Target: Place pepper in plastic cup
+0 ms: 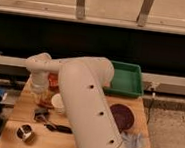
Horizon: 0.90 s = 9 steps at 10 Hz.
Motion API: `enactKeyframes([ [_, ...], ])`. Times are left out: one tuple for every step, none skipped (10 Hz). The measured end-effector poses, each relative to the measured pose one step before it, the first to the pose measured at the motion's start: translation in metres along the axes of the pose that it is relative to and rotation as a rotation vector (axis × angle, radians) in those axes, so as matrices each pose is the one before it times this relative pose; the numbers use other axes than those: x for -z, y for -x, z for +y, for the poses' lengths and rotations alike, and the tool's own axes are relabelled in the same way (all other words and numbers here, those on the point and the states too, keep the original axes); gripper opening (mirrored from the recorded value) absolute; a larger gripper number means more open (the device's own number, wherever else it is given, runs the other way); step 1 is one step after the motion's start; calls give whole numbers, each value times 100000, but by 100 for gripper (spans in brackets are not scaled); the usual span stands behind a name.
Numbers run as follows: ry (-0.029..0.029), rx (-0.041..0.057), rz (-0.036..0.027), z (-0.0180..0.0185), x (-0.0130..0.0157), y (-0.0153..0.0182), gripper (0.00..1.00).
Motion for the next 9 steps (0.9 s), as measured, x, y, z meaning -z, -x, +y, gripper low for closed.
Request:
enactKeyframes([
  [4,-197,-195,3,-58,2,0],
  [-165,-314,-394,-88,52,-31,0],
  [-278,85,-506,73,136,66,0],
  [-252,271,-761,183,365,98,0],
  [-600,76,-817,-9,546,-2,0],
  [-594,88,-1123,6,535,22,0],
  [-689,418,-1379,253,671,103,0],
  [-735,279,-1637,201,869,76,0],
  [-676,39,-1423,4,742,59,0],
])
